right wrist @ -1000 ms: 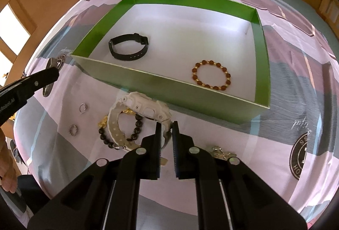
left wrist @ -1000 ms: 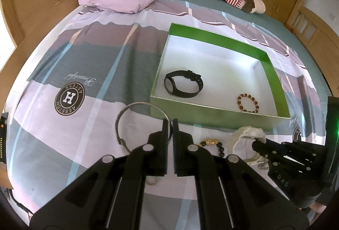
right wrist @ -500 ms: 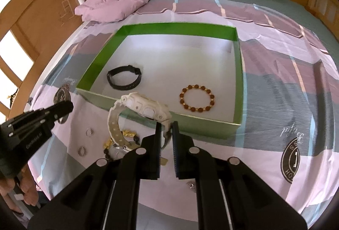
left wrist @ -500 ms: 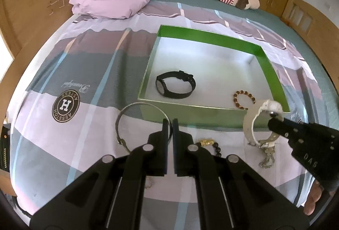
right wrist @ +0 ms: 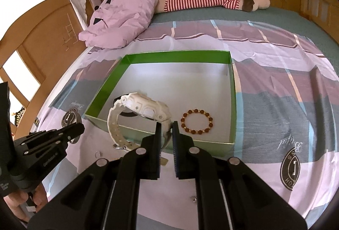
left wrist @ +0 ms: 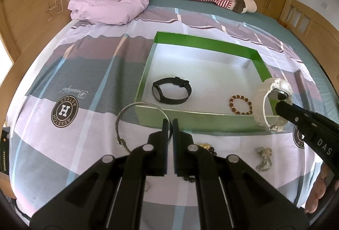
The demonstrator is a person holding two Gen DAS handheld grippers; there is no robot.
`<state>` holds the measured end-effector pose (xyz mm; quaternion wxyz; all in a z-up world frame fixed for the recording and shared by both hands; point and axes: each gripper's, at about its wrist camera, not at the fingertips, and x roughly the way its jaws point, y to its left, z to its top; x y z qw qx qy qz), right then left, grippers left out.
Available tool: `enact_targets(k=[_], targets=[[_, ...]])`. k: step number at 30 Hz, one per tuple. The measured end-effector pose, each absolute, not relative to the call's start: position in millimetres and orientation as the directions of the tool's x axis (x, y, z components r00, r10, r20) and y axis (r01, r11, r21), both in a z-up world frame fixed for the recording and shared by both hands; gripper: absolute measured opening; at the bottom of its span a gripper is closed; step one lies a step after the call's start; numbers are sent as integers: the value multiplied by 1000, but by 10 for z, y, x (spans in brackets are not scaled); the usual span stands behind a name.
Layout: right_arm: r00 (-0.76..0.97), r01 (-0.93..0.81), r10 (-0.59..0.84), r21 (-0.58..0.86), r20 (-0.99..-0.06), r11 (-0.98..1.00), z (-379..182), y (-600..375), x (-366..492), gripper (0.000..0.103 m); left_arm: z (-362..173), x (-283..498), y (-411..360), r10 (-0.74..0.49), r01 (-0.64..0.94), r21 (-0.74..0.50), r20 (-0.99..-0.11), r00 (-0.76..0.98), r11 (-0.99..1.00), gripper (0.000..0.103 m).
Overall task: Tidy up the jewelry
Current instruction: 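Carry the white watch and silver bangle into the green box and release both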
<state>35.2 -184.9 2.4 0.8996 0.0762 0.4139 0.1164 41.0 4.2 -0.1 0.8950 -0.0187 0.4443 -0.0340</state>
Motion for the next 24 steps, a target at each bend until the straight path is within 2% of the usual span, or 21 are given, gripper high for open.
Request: enact_targets(k=[11, 15, 20, 24], targets=[[670, -88, 245, 253, -701, 963, 38, -1983, 370, 9, 23, 419, 29, -85, 49, -70, -792, 605, 996, 3], [678, -71, 228, 246, -699, 967, 40, -1974, 441, 9, 155, 542, 42, -141, 80, -117, -782, 607, 990, 3], [665, -54, 197, 217, -721, 975, -19, -1927, 638, 9, 365, 790, 79, -177, 112, -137, -740, 648, 984, 3], [622, -25, 157, 181, -767, 983, -196, -1893, 800, 9, 262, 1019, 2, -215, 129, -173, -761, 612, 977, 3]])
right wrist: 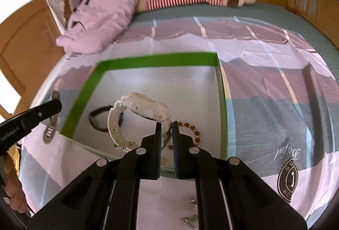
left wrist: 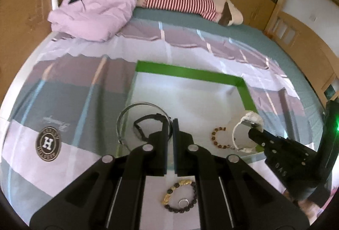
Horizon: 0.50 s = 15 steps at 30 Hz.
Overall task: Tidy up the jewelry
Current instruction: 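Carry the white watch and silver bangle into the green box and release both, then grasp the silver chain bracelet with the right tool while the left tool grasps the black-gold bead bracelet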
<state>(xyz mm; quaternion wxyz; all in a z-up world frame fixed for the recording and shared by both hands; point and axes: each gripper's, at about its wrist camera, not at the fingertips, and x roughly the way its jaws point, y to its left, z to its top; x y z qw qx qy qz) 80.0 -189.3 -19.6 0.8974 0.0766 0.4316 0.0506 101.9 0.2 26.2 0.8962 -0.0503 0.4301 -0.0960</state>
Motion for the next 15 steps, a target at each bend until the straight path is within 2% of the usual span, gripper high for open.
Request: enact_targets(k=[4, 6, 7, 13, 15], targets=[[564, 1, 140, 171, -814, 985, -387, -1887, 907, 15, 2, 1170, -86, -245, 139, -201, -799, 549, 970, 4], [545, 2, 159, 191, -823, 982, -414, -1891, 918, 23, -91, 1210, -63, -252, 119, -223, -810, 530, 968, 7], [543, -8, 182, 211, -820, 977, -391, -1887, 913, 30, -123, 1223, -52, -269, 119, -243, -810, 520, 963, 7], [558, -75, 241, 241, -794, 968, -124, -1955, 707, 33, -23, 1053, -42, -290, 144, -253, -806, 515, 957, 19], [525, -97, 266, 254, -808, 962, -100, -1998, 631, 40, 22, 928, -69, -312, 176, -258, -802, 509, 950, 29]])
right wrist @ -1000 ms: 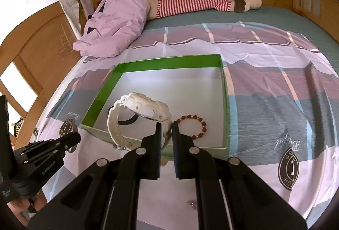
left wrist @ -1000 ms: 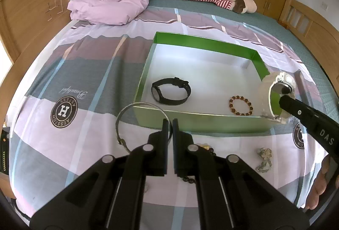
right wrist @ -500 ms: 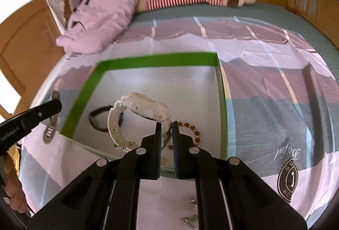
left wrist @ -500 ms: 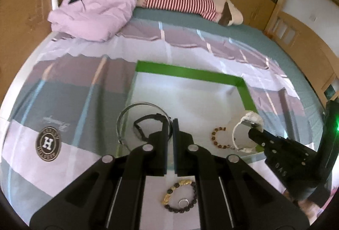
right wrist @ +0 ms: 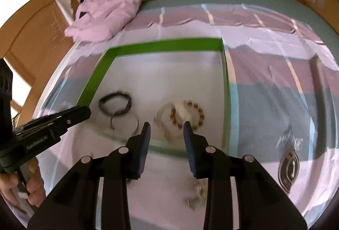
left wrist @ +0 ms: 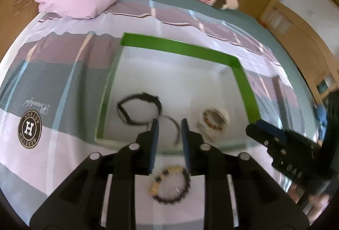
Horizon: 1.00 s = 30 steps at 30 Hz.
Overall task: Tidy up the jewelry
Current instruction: 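Grasp the silver chain bracelet with the right tool while the left tool grasps the black-gold bead bracelet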
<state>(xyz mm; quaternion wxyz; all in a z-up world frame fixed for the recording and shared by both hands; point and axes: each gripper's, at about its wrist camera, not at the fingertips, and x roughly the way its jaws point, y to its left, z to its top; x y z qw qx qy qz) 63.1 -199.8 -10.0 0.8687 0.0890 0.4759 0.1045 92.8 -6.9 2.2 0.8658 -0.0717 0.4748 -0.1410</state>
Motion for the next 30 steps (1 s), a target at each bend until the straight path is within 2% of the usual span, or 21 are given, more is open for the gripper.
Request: enact_targets(k=[1, 2, 3, 7, 9, 14, 18, 20, 22, 23, 27, 30], targets=[[494, -123, 290, 264, -820, 957, -111, -2019, 579, 49, 38, 846, -85, -332, 195, -269, -795, 508, 943, 35], [477, -138, 298, 265, -827, 954, -118, -2027, 548, 50, 39, 739, -113, -350, 217, -277, -793, 499, 936, 46], [466, -147, 297, 258, -833, 955, -123, -2040, 516, 50, 23, 653, -147, -351, 232, -269, -800, 486, 935, 46], [446, -160, 264, 214, -855, 964, -157, -2096, 389, 50, -101, 462, -303, -290, 260, -184, -835, 468, 948, 44], [432, -134, 220, 179, -874, 975, -228, -2145, 386, 49, -223, 474, -310, -259, 233, -169, -856, 447, 958, 34], [325, -65, 157, 143, -932, 988, -580, -2279, 441, 46, -611, 550, -384, -174, 189, -114, -923, 344, 975, 34], [251, -93, 130, 109, -959, 990, -771, -2194, 439, 46, -773, 599, -385, -118, 155, -73, -947, 298, 985, 35], [212, -109, 244, 226, -946, 968, -822, -2155, 434, 46, -842, 632, -349, -105, 132, -71, -957, 272, 989, 35], [207, -139, 398, 376, -894, 916, -746, -2120, 423, 46, -874, 654, -309, -104, 115, -77, -960, 259, 990, 35], [237, -152, 419, 392, -876, 907, -664, -2114, 410, 46, -869, 668, -297, -105, 110, -78, -960, 260, 991, 35], [307, -138, 367, 341, -878, 930, -536, -2184, 432, 46, -847, 675, -243, -92, 103, -66, -957, 274, 993, 44], [270, -69, 182, 170, -945, 983, -732, -2254, 453, 46, -887, 667, -246, -86, 113, -58, -960, 268, 992, 44]])
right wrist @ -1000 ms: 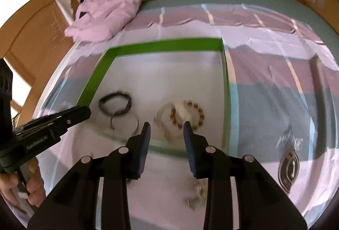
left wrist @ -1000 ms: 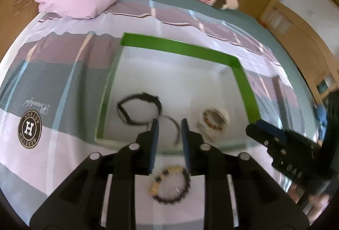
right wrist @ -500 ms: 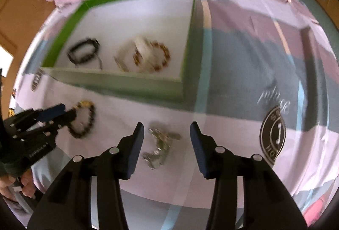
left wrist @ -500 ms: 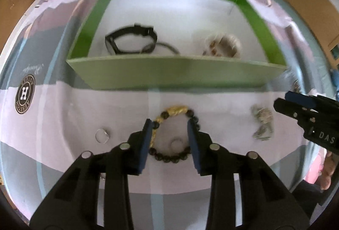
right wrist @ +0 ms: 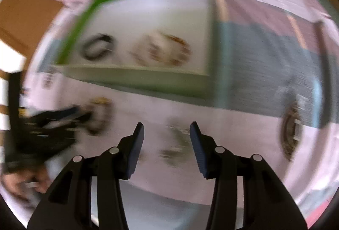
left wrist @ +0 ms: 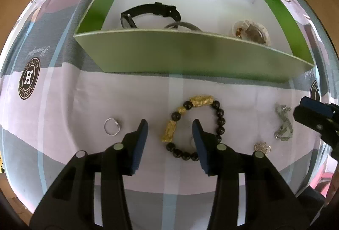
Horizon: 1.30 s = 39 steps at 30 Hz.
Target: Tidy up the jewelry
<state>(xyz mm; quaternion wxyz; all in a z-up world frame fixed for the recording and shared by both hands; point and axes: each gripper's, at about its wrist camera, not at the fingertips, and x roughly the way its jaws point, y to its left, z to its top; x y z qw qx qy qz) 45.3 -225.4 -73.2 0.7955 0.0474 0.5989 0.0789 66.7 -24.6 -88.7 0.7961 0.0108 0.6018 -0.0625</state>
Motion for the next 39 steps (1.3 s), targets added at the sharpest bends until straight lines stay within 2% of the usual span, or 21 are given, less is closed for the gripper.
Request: enact_targets(k=[7, 9, 10, 11, 12, 14, 15, 21, 26, 31, 35, 36, 38, 39], targets=[[217, -108, 86, 64, -972, 992, -1017, -2064, 461, 45, -933, 731, -194, -82, 105, -56, -960, 266, 993, 44], [244, -138, 65, 31, -968, 990, -1024, -1951, 465, 32, -968, 771, -198, -72, 108, -44, -961, 269, 993, 43], [249, -150, 71, 34, -966, 988, -1016, -1923, 463, 16, -984, 777, -215, -67, 113, -37, -959, 274, 993, 41], [249, -165, 90, 49, -964, 985, -1005, -1887, 460, 10, -981, 781, -232, -52, 118, -19, -957, 287, 993, 34], [251, -177, 112, 68, -962, 982, -988, -1858, 455, 8, -978, 779, -240, -42, 122, -6, -955, 294, 992, 22], [281, -195, 150, 97, -948, 976, -910, -1823, 441, 7, -961, 776, -221, -52, 125, -15, -954, 296, 992, 12], [295, -201, 169, 112, -940, 973, -865, -1813, 441, 7, -944, 777, -200, -59, 121, -25, -954, 295, 992, 10], [400, -212, 289, 219, -870, 952, -443, -1998, 438, 7, -566, 763, 110, -161, 96, -136, -922, 352, 986, 10], [406, -213, 341, 275, -848, 938, -351, -2029, 421, 7, -304, 670, 200, -210, 103, -184, -895, 395, 978, 10], [392, -220, 348, 281, -851, 934, -359, -2021, 413, 7, -281, 649, 175, -248, 123, -217, -888, 388, 968, 10], [355, -193, 322, 268, -878, 944, -468, -2009, 445, 8, -407, 650, 157, -216, 107, -190, -904, 370, 976, 10], [348, -189, 313, 261, -884, 947, -495, -2005, 452, 9, -455, 662, 154, -206, 101, -181, -910, 361, 978, 10], [342, -176, 292, 245, -893, 954, -536, -2001, 456, 24, -548, 697, 163, -180, 84, -160, -921, 346, 983, 13], [341, -169, 288, 243, -895, 955, -545, -2004, 457, 27, -601, 722, 167, -166, 72, -150, -926, 340, 986, 14]])
